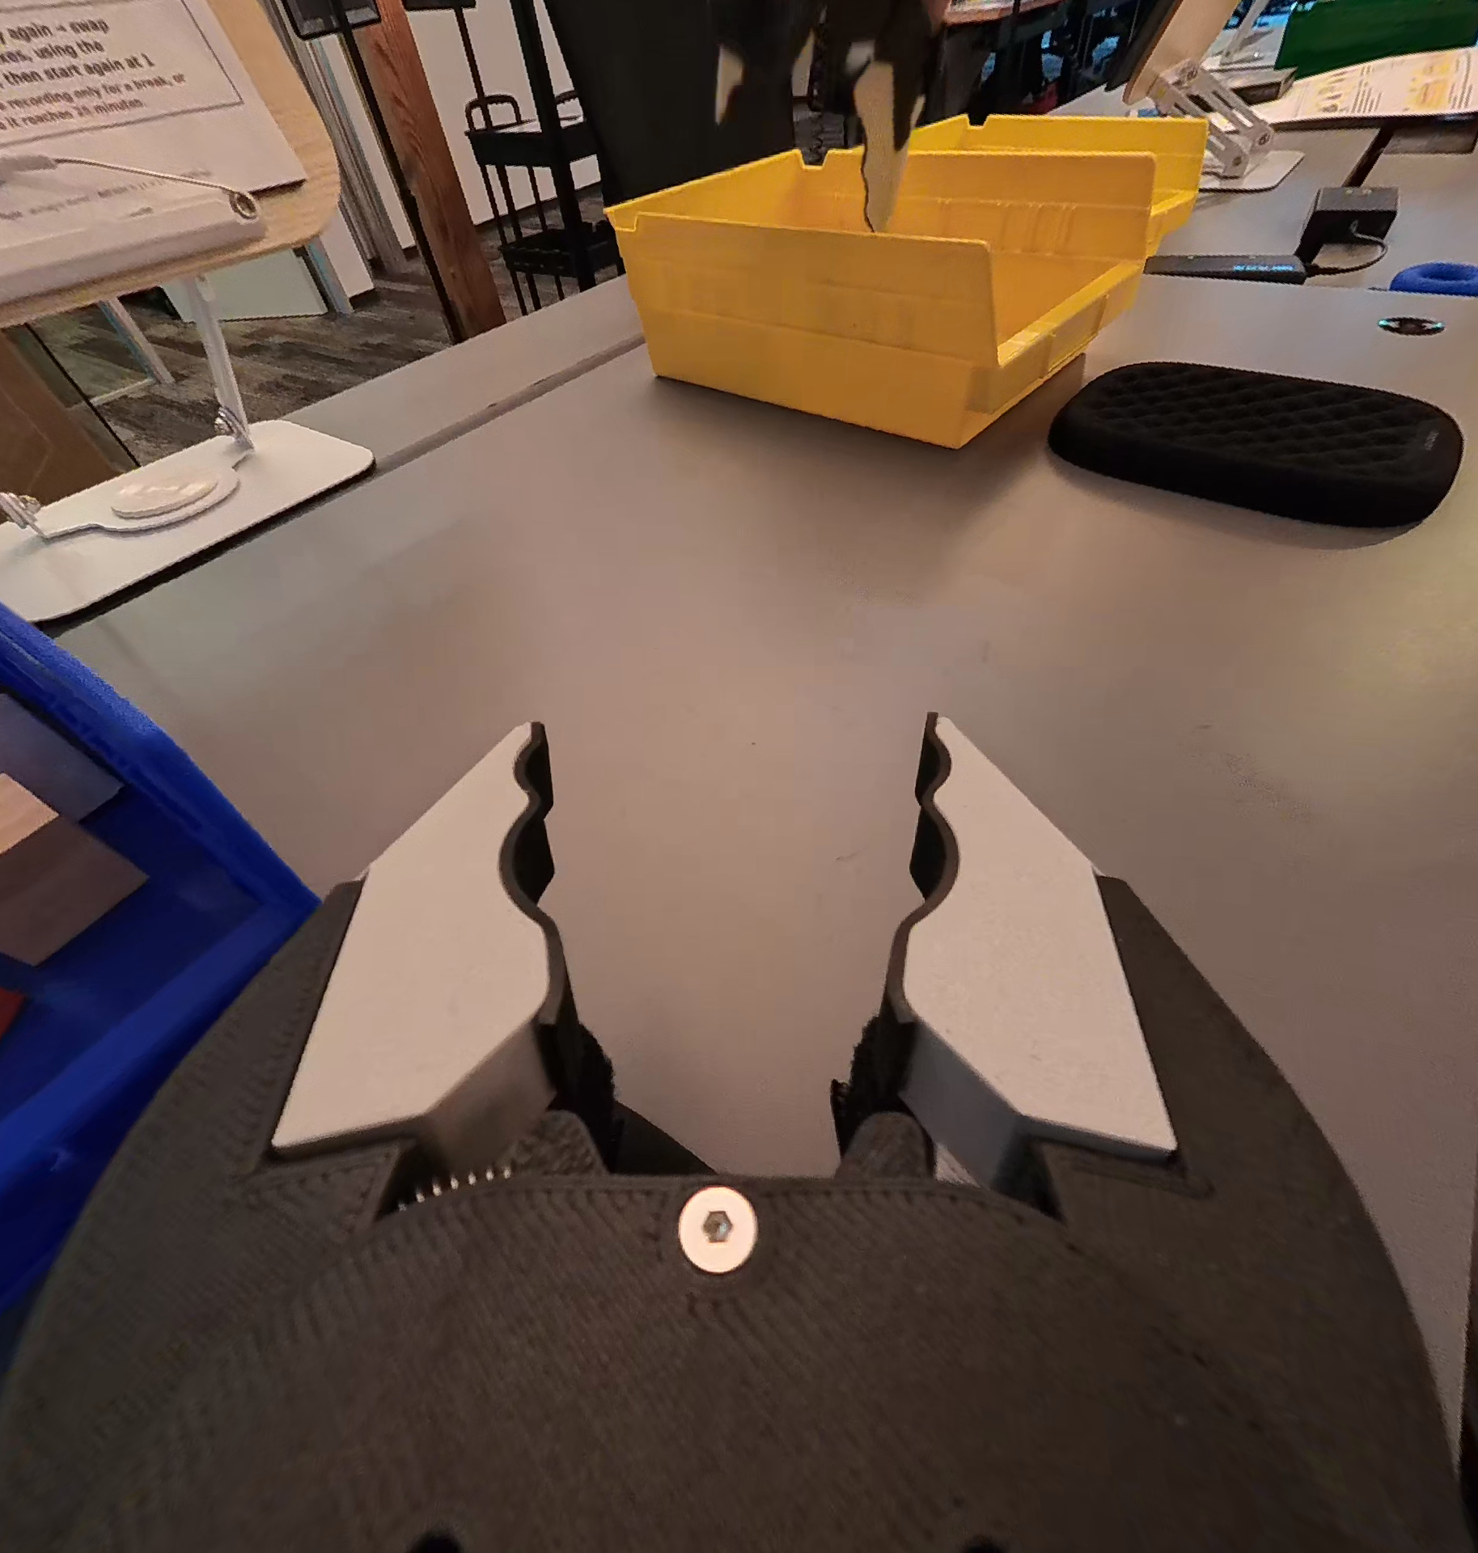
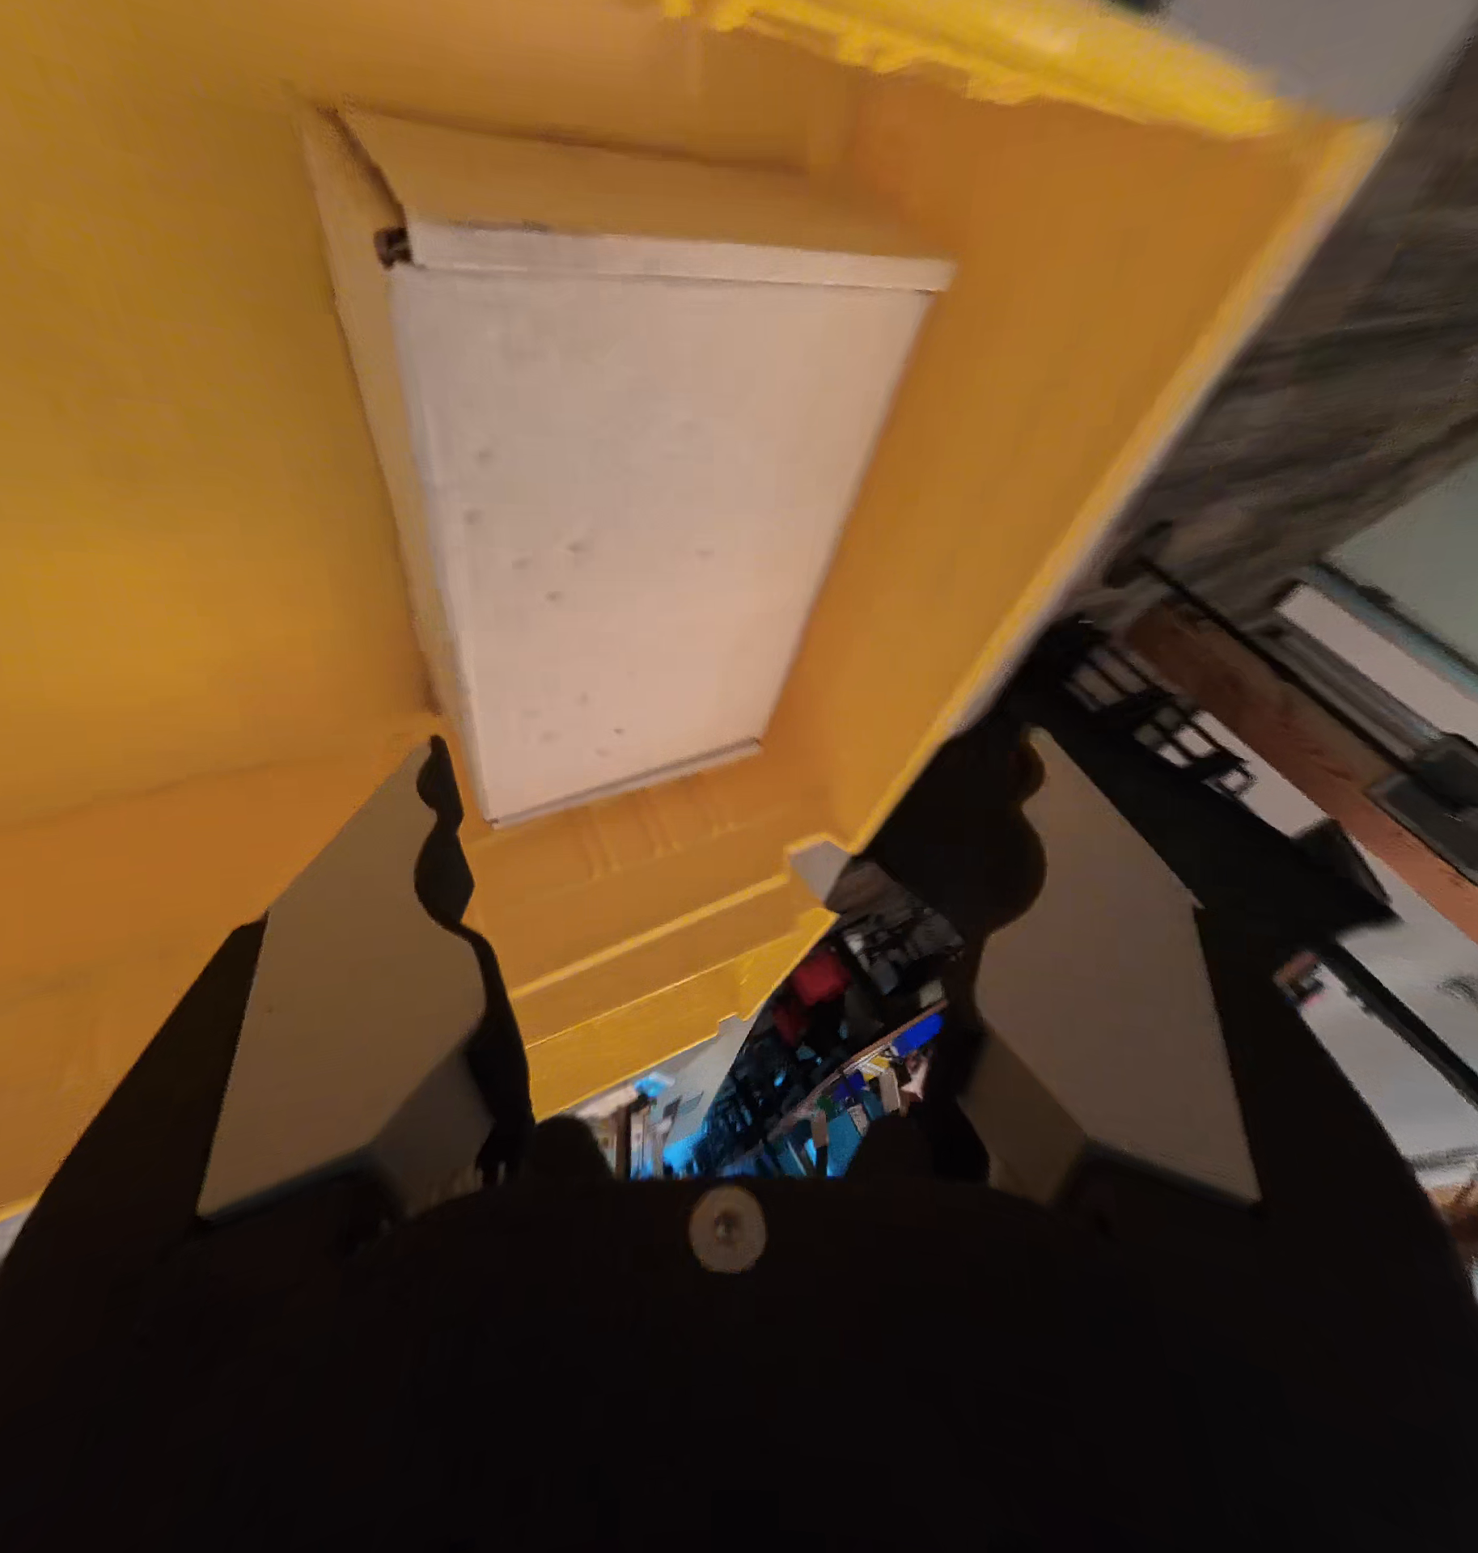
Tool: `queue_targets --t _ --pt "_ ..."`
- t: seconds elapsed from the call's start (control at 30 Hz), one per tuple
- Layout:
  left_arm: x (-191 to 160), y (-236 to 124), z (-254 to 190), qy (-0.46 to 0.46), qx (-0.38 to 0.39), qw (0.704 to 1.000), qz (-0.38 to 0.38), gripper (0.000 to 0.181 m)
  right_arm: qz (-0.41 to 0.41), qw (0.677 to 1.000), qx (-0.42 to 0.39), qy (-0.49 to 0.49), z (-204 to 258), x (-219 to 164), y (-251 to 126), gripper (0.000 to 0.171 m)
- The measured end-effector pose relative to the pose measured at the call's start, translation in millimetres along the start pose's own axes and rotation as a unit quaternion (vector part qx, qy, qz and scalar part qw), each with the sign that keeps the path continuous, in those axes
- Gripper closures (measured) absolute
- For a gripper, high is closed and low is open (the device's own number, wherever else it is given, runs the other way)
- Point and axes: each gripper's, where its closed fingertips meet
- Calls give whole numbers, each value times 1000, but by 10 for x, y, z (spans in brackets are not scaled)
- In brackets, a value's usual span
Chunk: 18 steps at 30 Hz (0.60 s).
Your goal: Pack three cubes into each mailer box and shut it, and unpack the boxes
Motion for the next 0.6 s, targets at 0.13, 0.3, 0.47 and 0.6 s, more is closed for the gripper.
queue_targets --t 0.13,0.3,0.47,0.6 --pt "54 -17 20 3 3 1000 -15 95 -182 963 -168 105 -464 387 -874 43" --pt "78 -17 60 6 12 1000 -21 94 -536 722 -377 221 -714 849 -2497 44" --pt "199 -96 193 -21 38 998 -55 93 -700 526 -420 239 -548 1109 -3380 76" --pt "462 -332 632 -7 95 992 -77 93 -712 519 -411 234 -556 1303 -3564 85"
Point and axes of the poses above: each gripper's, where its closed fingertips meet, y out along the fingers, x out of its top, z = x × y across the jaws, and after that the axes turned 11 degrees about -z, right-handed
